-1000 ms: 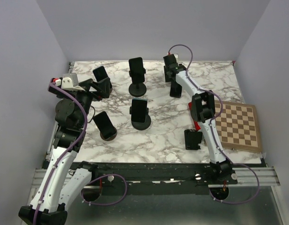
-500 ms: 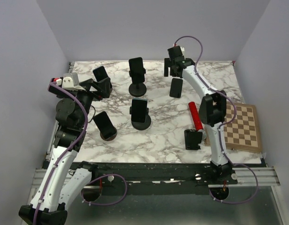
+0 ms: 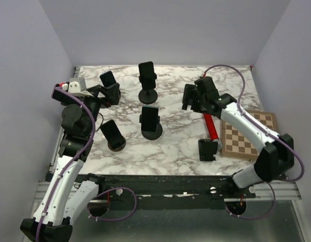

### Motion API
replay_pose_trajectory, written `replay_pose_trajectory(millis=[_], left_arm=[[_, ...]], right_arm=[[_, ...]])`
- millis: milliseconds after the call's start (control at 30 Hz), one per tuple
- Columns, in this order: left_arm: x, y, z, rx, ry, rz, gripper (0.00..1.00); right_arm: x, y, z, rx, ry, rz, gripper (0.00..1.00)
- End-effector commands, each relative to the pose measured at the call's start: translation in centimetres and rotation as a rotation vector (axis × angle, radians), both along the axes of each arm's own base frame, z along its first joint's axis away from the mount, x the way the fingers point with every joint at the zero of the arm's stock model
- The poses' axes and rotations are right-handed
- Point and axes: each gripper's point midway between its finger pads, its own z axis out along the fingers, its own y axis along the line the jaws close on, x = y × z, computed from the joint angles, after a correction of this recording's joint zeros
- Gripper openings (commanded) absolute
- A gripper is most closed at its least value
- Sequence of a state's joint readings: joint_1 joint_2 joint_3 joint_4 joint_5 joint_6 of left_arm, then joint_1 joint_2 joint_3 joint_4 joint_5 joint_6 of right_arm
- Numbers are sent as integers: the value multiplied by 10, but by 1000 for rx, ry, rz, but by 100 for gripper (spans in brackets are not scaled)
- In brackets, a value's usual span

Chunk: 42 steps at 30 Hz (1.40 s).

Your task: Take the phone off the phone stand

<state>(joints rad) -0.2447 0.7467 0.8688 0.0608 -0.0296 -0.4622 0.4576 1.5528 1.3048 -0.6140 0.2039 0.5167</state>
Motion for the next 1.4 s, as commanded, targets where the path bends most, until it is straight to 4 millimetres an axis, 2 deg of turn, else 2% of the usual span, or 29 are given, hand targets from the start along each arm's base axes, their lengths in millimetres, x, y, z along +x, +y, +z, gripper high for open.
replay_pose_trajectory(millis=[0, 100, 233, 367, 467, 633, 767, 867, 933, 1100, 1267, 1367], left_arm=[[0, -4, 0, -8, 13, -14, 96], [1, -1, -1, -7, 22, 0, 96], [3, -3, -4, -2, 44, -9, 96], [2, -7, -10, 17, 98, -16, 92], [-7, -11, -32, 46, 195, -51, 90], [-43, -23, -82, 120, 353, -180, 91], [-71, -38, -104, 135, 365, -317, 91], [-85, -57, -110, 119, 352, -450, 91], [-91, -70, -116, 109, 354, -538, 91], [-89, -88, -138, 80, 453, -655, 91], [-74, -98, -154, 62, 509, -696, 90], [-67, -106, -160, 56, 554, -746, 88]], right_arm=[[-34, 40, 41, 181, -104, 36, 100], [-56, 54, 54, 249, -113, 81, 100], [-81, 101, 73, 333, -151, 291, 100], [-101, 139, 68, 386, -160, 515, 98], [-110, 154, 73, 416, -200, 649, 95], [-104, 165, 83, 469, -202, 628, 95], [-122, 190, 80, 530, -193, 739, 95], [-127, 191, 71, 485, -224, 796, 97], [-116, 182, 60, 413, -247, 761, 99], [-108, 175, 35, 320, -222, 740, 99], [-114, 188, 16, 376, -258, 832, 90], [-114, 195, 11, 401, -269, 876, 80]])
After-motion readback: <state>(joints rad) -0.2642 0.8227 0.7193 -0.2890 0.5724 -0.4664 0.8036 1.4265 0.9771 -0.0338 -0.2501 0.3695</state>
